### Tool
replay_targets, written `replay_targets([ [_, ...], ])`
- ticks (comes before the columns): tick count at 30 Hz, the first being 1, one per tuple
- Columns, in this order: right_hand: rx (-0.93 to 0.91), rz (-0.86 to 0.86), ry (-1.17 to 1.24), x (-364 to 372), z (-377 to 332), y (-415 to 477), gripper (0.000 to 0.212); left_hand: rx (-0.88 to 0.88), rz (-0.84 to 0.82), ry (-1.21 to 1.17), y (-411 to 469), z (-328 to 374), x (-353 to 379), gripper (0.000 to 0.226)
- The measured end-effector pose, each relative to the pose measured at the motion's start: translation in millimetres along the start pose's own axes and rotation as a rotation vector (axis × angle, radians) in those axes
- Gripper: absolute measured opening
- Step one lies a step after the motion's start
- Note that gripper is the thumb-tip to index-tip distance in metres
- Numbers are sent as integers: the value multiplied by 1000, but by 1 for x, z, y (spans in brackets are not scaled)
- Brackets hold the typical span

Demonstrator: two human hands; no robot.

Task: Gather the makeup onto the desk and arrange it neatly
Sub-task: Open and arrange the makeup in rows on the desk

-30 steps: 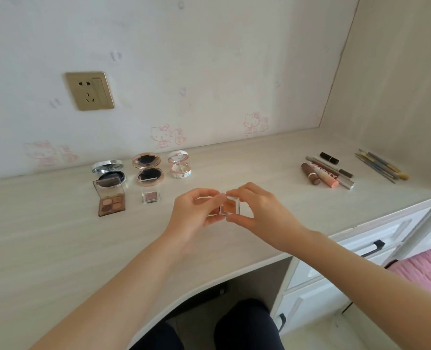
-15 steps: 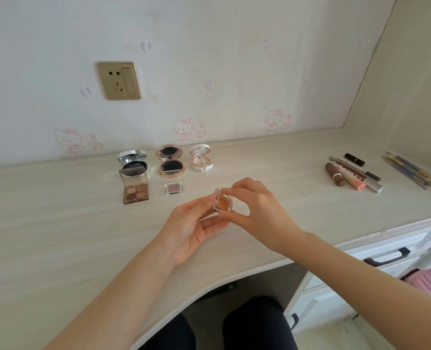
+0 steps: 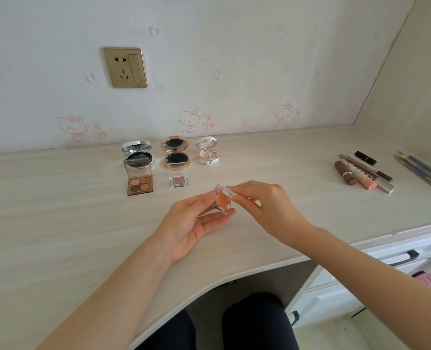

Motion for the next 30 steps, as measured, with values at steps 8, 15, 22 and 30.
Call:
replay_targets([
  [8,44,-4,-39,1,5,8,32,57,-24,198,-1,4,2,31],
  [15,20,-65,-125,6,18,20,23,387,88,870,-2,15,-6,34],
  [22,-43,-75,-232,13,21,26,20,710,37,1350,0,9,-11,16],
  [30,-70,-133,-220,19,18,29,18,761,-29,1492,2,1,-12,16],
])
Point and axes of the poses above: each hand's wrist, its own y-axis towards the middle knuckle, its own x-axis out of the palm, z = x × y, the point moved 3 cm from there along y, towards the middle knuckle, and after that the axes turned 11 degrees about -y, right-handed, at the moved point
